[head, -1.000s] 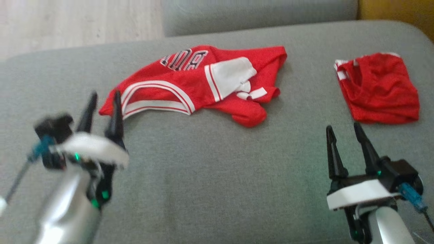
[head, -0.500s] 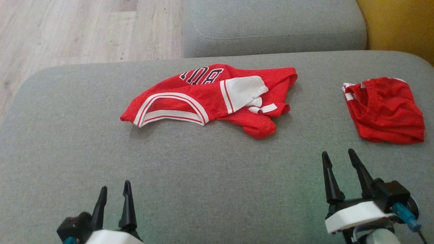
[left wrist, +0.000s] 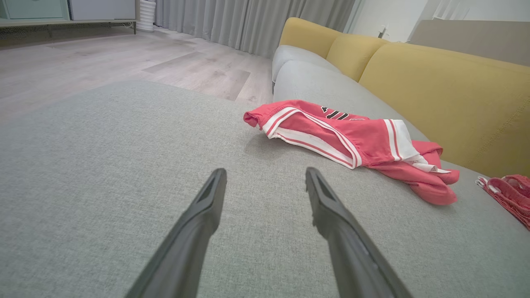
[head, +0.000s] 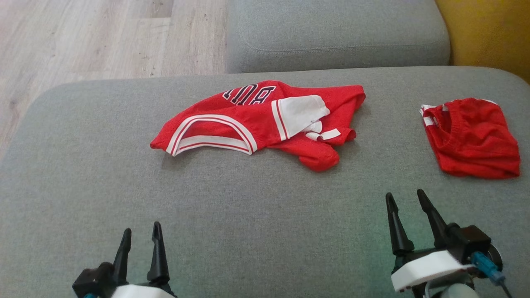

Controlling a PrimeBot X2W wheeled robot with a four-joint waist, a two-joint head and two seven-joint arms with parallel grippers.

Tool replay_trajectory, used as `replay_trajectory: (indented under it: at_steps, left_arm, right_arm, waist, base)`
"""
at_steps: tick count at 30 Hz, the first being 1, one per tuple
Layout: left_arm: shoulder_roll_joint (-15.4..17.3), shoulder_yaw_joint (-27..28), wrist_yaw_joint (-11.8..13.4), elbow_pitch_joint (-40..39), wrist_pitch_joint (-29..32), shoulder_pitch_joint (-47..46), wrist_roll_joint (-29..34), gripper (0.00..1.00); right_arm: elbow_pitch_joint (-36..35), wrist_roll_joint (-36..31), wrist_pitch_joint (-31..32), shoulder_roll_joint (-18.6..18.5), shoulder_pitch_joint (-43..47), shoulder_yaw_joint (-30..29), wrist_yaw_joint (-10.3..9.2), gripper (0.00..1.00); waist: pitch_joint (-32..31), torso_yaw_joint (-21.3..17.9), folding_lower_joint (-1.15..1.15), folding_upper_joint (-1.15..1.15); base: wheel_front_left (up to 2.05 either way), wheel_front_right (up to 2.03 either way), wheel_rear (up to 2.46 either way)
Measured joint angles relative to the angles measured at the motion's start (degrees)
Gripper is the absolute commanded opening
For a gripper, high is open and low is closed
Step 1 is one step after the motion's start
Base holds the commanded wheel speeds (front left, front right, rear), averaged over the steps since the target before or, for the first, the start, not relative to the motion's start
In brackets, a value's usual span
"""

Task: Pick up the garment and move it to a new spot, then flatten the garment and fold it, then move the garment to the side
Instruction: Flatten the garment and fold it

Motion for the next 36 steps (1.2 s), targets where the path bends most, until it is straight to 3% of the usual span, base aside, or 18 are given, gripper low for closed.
replay_trajectory:
  at_steps: [27, 36]
  left_arm:
    - [-0.57, -0.2, -0.34, -0.32, 0.0, -0.09, 0.59, 1.0]
    - [-1.81, -4.58, -3.45, 0.25, 2.04, -9.71, 3.67, 1.0]
  right_arm:
    - [1.01, -0.02, -0.09, 0.0, -0.14, -0.64, 0.0, 1.0]
    - [-1.6, -0.87, -0.07, 0.0, -2.93, -1.11, 0.0, 1.0]
  waist:
    - [1.6, 0.11, 0.0, 0.0]
    - [5.67, -0.23, 0.0, 0.0]
  base:
    - [0.0, 0.0, 0.0]
    - [0.0, 0.0, 0.0]
